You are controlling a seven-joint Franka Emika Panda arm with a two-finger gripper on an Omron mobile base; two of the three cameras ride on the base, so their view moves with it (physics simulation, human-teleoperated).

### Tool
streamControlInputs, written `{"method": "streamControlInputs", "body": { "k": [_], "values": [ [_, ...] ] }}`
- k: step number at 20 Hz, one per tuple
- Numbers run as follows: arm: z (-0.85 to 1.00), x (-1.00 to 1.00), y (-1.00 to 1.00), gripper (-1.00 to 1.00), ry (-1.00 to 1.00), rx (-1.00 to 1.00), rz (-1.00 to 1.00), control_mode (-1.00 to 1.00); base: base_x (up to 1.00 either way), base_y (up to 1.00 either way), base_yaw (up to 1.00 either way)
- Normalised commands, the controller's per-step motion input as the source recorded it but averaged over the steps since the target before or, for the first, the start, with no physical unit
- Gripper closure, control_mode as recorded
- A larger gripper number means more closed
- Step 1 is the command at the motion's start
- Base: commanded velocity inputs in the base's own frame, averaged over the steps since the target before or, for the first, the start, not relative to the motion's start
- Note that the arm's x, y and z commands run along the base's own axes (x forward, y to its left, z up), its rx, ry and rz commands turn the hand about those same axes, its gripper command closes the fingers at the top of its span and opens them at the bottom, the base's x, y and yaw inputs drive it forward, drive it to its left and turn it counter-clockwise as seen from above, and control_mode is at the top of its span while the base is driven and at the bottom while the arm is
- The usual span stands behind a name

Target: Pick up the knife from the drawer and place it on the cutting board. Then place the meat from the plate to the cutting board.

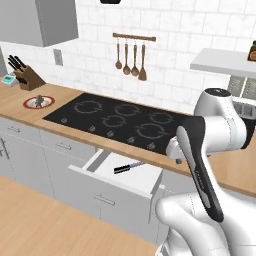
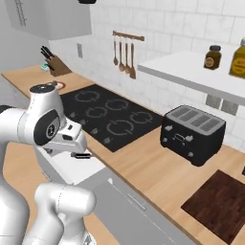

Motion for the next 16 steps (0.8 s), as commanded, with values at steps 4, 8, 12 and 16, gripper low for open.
{"method": "streamControlInputs", "body": {
  "k": [4, 8, 12, 16],
  "values": [
    [0.00, 0.00, 0.00, -1.00, 0.00, 0.00, 0.00, 1.00, 0.00, -0.46, 0.13],
    [0.00, 0.00, 0.00, -1.00, 0.00, 0.00, 0.00, 1.00, 0.19, -0.28, 0.06],
    [-0.07, 0.38, 0.02, -1.00, 0.01, 0.00, 0.00, -1.00, 0.00, 0.00, 0.00],
    [-0.04, 0.70, 0.16, -1.00, 0.07, 0.13, 0.00, -1.00, 0.00, 0.00, 0.00]
  ]
}}
